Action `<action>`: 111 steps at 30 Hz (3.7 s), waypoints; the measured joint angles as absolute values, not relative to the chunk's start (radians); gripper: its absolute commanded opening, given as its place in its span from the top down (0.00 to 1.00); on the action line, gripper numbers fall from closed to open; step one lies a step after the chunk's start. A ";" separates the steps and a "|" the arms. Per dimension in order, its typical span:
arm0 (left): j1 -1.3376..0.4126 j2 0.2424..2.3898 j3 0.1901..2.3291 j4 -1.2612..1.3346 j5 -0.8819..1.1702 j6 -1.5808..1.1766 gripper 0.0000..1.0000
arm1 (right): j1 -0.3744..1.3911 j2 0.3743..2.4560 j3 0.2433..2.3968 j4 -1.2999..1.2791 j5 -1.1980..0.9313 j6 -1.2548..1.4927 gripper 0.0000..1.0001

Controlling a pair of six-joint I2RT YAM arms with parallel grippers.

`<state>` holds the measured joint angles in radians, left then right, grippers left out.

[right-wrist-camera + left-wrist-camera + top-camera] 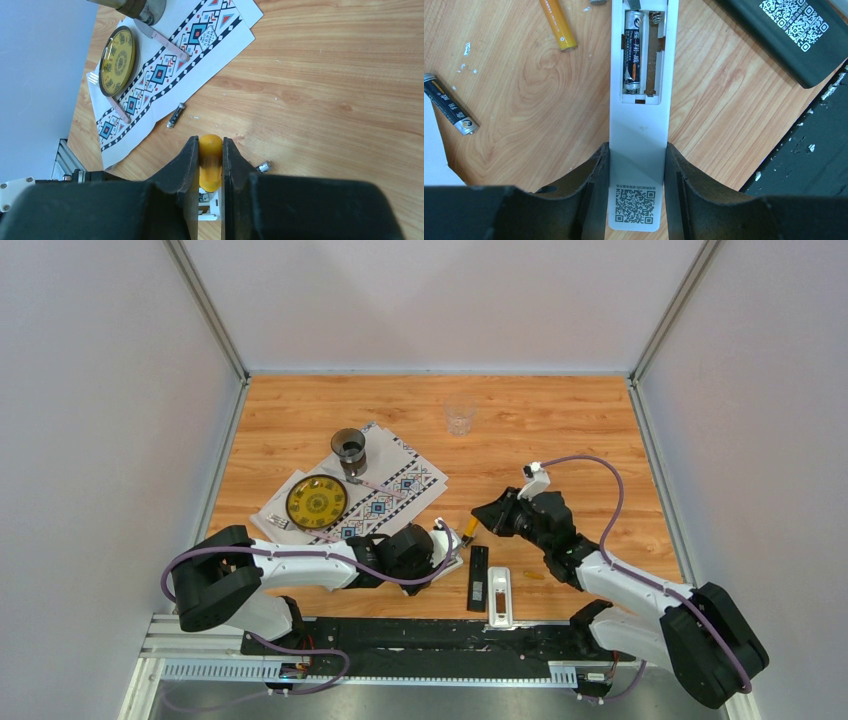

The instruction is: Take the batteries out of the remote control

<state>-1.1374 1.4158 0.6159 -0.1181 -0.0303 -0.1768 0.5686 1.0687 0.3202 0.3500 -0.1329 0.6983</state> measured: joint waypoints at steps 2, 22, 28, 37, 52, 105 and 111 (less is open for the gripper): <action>-1.137 1.416 0.616 -0.118 -0.030 -0.177 1.00 | 0.569 1.074 0.320 0.356 -0.136 0.701 1.00; -1.137 1.420 0.620 -0.120 -0.031 -0.177 1.00 | 0.627 1.161 0.294 0.485 -0.131 0.794 1.00; -1.137 1.423 0.621 -0.113 -0.031 -0.176 1.00 | 0.634 1.198 0.278 0.500 -0.167 0.847 1.00; -1.137 1.424 0.621 -0.110 -0.030 -0.177 1.00 | 0.635 1.050 0.289 0.370 -0.104 0.787 1.00; -1.137 1.425 0.621 -0.109 -0.030 -0.177 1.00 | 0.635 1.040 0.353 0.259 0.009 0.698 1.00; -1.137 1.427 0.622 -0.110 -0.030 -0.175 1.00 | 0.796 1.025 0.358 0.265 0.178 0.681 1.00; -1.137 1.427 0.622 -0.107 -0.031 -0.180 1.00 | 0.788 0.958 0.345 0.290 0.010 0.762 1.00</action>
